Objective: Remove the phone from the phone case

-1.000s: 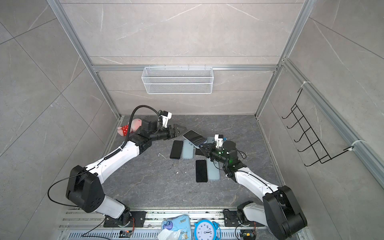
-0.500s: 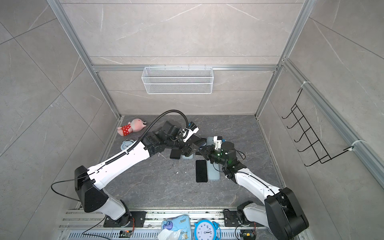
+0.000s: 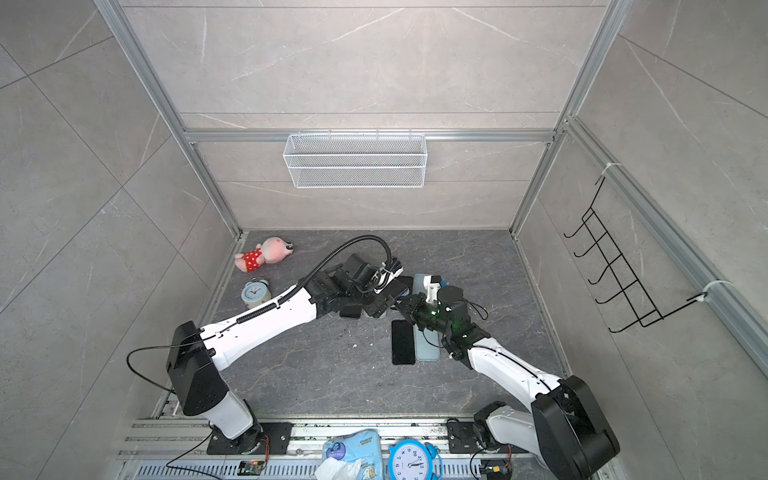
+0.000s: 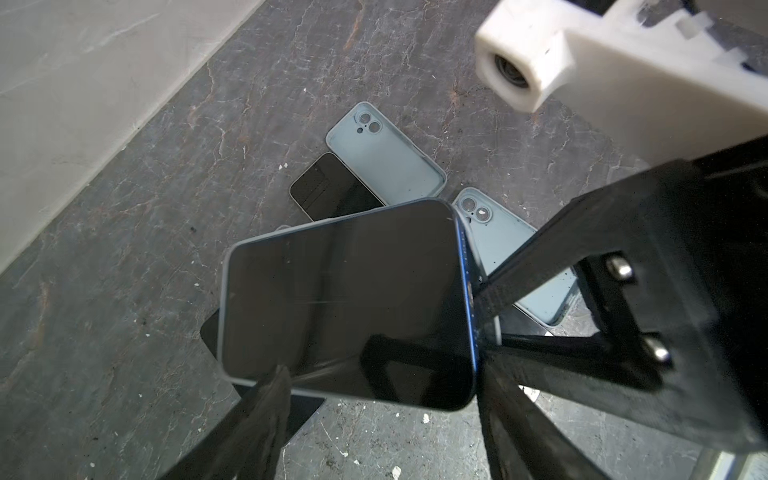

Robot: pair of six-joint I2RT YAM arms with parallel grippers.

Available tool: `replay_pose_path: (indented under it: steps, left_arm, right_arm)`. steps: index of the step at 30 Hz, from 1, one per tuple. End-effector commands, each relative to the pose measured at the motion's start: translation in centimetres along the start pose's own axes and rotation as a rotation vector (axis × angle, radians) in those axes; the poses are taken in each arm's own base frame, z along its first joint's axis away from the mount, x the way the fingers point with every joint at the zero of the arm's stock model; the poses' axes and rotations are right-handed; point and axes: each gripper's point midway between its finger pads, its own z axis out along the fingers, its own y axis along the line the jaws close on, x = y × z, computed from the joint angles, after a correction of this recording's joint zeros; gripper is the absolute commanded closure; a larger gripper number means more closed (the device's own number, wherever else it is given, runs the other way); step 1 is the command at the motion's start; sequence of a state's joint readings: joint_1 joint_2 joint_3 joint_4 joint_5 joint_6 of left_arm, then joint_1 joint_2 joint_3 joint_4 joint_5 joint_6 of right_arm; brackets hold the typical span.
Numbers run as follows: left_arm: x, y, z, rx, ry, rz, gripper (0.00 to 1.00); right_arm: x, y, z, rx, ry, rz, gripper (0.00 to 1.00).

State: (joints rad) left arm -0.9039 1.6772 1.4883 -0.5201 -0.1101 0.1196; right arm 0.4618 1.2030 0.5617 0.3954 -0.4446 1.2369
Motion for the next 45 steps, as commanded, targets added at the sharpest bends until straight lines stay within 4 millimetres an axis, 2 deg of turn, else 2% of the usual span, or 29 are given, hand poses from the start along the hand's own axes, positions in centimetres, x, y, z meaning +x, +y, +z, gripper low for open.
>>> replay_pose_path:
  steps: [1,4,11,17,22,26,30,38,42,45]
  left_arm:
    - [-0.2,2.0,1.1,-0.12,-0.015,0.017,0.31]
    - [-0.4,2.9,1.0,-0.177,-0.04,0.009,0.37]
    - [-0.2,2.1,1.6,-0.151,-0.038,0.026,0.48]
    - [0.1,0.0,1.4,-0.034,-0.06,0.033,0.67]
    - [-0.1,-1.1,-0.4,0.031,-0.106,0.036,0.87]
    - [0.1,-1.6,-3.4,0.051,-0.189,0.053,0.94]
    - [0.6,-2.1,-7.5,0.002,-0.288,0.132,0.97]
    - [1.5,0.4,-17.9,-0.16,-0.49,0.189,0.99]
    - [4.7,0.4,-18.3,-0.165,-0.406,0.257,1.0]
    - [7.2,-0.7,-18.2,-0.13,-0.398,0.321,0.99]
  right_arm:
    - [0.6,4.1,-0.7,-0.129,0.008,-0.09,1.0]
    - [1.0,4.1,-0.7,-0.128,0.013,-0.09,1.0]
    - [1.5,4.4,-0.4,-0.132,0.02,-0.097,1.0]
    - [1.5,4.7,-0.5,-0.136,0.018,-0.099,1.0]
    - [1.7,4.6,-0.6,-0.132,0.017,-0.094,1.0]
    - [2.3,3.9,-1.1,-0.084,0.012,-0.087,1.0]
    - [2.7,0.8,-1.9,0.073,-0.012,-0.075,1.0]
    - [3.2,-3.8,-4.1,0.238,-0.064,-0.053,1.0]
    - [3.2,-4.5,-5.2,0.267,-0.095,-0.043,1.0]
    - [3.3,-4.4,-5.9,0.251,-0.112,-0.011,1.0]
